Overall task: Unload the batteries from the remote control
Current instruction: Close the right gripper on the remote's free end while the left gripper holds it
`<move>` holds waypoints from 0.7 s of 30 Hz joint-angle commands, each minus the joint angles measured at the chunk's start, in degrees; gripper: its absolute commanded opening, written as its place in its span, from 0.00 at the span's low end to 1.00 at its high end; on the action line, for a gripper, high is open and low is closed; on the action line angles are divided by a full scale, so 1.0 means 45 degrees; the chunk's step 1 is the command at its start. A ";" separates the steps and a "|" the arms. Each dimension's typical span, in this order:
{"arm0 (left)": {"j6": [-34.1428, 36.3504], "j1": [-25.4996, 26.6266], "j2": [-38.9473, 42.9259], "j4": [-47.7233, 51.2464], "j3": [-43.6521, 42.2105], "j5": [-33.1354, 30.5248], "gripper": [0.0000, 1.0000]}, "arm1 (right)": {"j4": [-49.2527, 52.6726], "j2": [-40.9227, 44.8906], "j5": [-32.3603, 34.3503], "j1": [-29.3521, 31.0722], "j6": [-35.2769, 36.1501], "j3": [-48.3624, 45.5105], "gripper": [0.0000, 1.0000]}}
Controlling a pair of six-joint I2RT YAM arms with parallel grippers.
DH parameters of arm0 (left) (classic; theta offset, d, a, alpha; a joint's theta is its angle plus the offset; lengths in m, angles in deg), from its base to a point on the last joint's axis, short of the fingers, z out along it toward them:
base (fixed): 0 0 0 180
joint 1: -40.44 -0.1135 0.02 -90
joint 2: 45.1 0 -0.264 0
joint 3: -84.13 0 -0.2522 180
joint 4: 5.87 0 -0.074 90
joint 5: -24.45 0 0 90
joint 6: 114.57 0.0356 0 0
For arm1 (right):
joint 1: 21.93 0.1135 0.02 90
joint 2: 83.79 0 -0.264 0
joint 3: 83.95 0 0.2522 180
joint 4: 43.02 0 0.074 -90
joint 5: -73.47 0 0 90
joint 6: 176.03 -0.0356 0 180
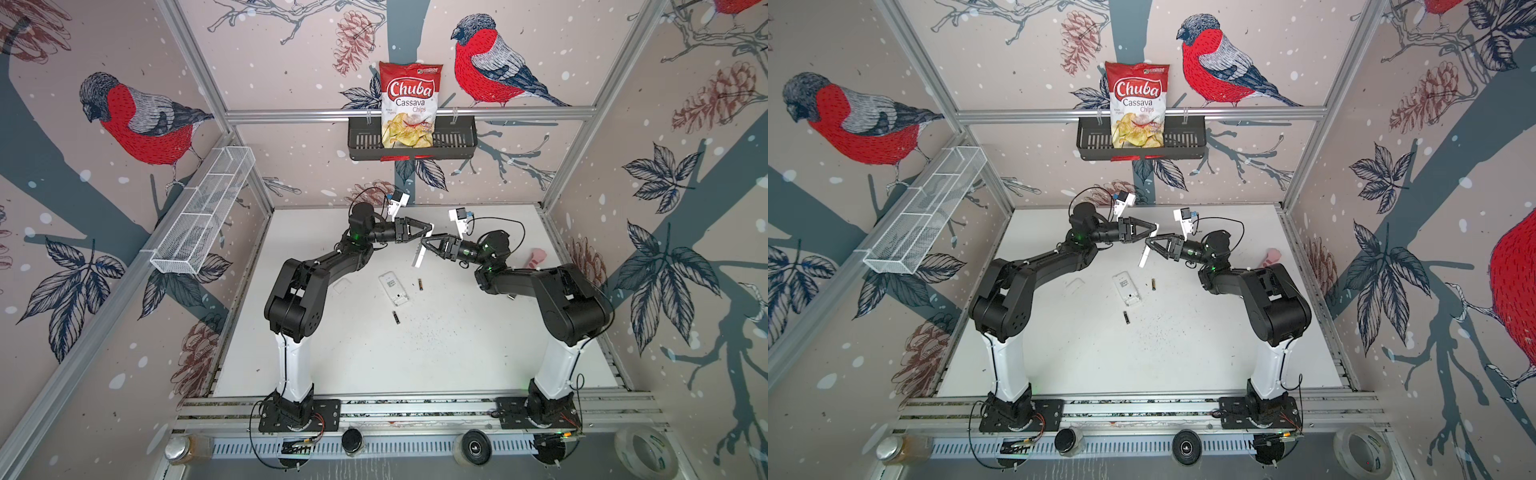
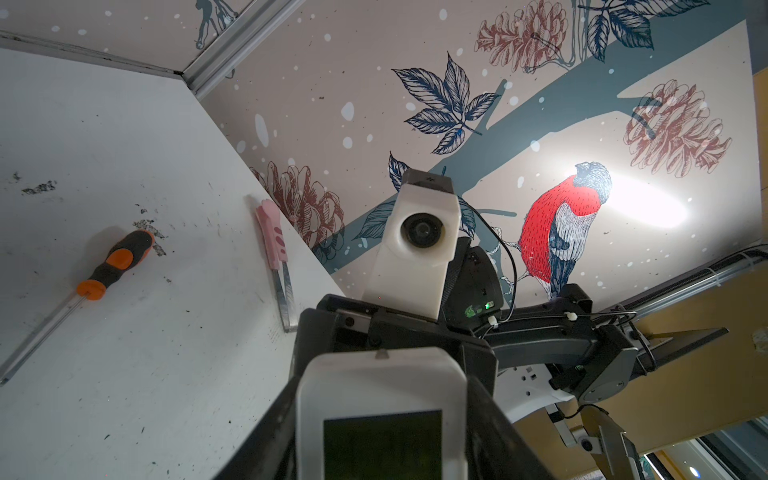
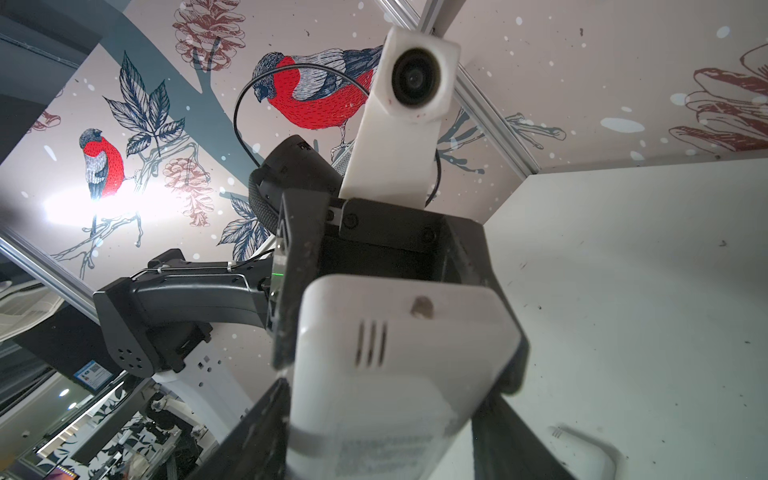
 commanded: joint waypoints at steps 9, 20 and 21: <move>-0.1079 -0.0136 -0.0347 -0.2110 0.0121 0.0527 0.48 | -0.0764 -0.0081 0.0068 0.0036 -0.0363 0.0187 0.53; -0.1032 -0.0234 -0.0425 -0.2153 0.0026 0.0552 0.50 | -0.0767 -0.0197 0.0134 0.0068 -0.0440 0.0356 0.39; -0.0970 -0.0231 -0.0425 -0.2128 0.0008 0.0513 0.52 | -0.0754 -0.0194 0.0117 0.0068 -0.0450 0.0372 0.39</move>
